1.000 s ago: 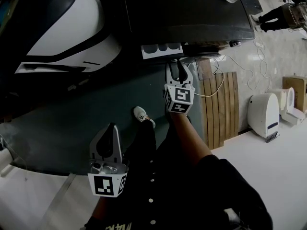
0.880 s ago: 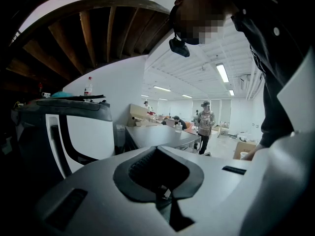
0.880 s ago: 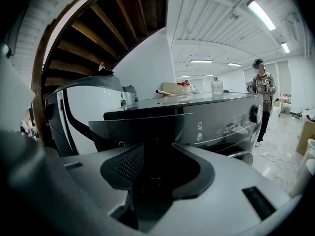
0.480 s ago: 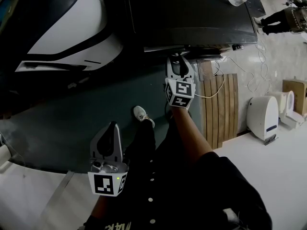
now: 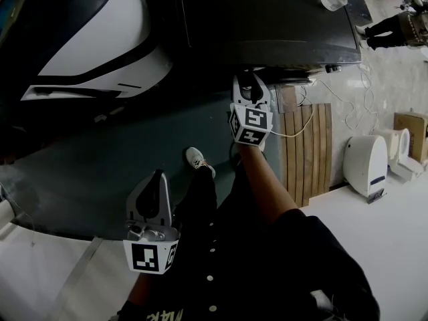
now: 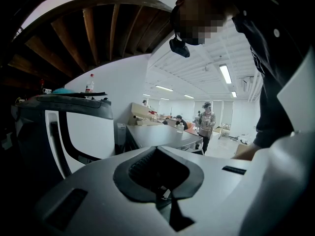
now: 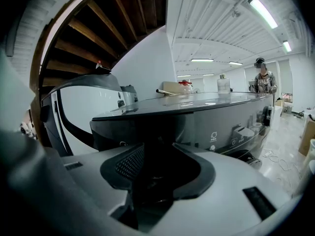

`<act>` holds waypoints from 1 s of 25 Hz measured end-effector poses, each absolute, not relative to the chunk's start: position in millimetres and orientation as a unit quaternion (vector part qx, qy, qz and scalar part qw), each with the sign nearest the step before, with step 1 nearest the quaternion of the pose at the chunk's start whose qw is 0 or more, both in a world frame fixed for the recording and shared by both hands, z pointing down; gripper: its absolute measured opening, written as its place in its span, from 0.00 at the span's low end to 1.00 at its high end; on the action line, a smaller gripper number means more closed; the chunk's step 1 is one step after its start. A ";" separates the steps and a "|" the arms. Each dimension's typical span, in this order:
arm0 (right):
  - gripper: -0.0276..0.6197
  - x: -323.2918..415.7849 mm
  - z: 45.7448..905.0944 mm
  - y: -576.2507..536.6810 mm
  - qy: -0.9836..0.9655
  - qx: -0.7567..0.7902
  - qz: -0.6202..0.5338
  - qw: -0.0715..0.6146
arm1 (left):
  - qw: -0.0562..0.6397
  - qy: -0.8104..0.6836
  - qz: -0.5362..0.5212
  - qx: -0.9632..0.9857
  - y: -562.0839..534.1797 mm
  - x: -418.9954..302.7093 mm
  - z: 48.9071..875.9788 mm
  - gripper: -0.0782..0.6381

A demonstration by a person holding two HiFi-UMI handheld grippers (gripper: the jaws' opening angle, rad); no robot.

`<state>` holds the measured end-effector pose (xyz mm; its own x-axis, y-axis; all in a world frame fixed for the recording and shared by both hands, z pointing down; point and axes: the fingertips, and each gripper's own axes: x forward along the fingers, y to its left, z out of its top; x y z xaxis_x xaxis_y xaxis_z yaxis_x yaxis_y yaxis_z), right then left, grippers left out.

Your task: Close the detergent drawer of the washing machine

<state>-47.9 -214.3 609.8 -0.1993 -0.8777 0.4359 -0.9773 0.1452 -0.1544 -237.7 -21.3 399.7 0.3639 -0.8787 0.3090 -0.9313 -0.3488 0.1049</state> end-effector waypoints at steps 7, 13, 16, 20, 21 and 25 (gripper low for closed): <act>0.32 -44.8 610.9 -214.8 -0.742 0.627 0.202 0.119 | 0.131 -0.559 0.100 0.813 -26.6 -242.6 400.5 0.13; 0.32 -41.5 614.9 -215.6 -0.738 0.633 0.201 0.123 | 0.136 -0.555 0.101 0.814 -29.3 -240.1 402.9 0.13; 0.32 -41.9 614.1 -216.5 -0.736 0.634 0.205 0.120 | 0.137 -0.555 0.102 0.814 -31.0 -240.9 404.1 0.13; 0.32 -41.3 613.8 -217.3 -0.734 0.637 0.203 0.117 | 0.145 -0.559 0.102 0.810 -30.3 -240.4 406.3 0.13; 0.32 -41.2 614.0 -218.0 -0.735 0.637 0.202 0.117 | 0.146 -0.559 0.101 0.810 -30.1 -240.2 406.5 0.13; 0.32 -42.4 614.0 -221.7 -0.736 0.636 0.202 0.119 | 0.140 -0.559 0.101 0.811 -31.6 -242.1 405.8 0.13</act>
<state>-42.4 -221.7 614.0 -0.1637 -0.8869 0.4321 -0.9832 0.1109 -0.1449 -242.1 -31.6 405.8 0.3534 -0.8785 0.3214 -0.9354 -0.3345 0.1144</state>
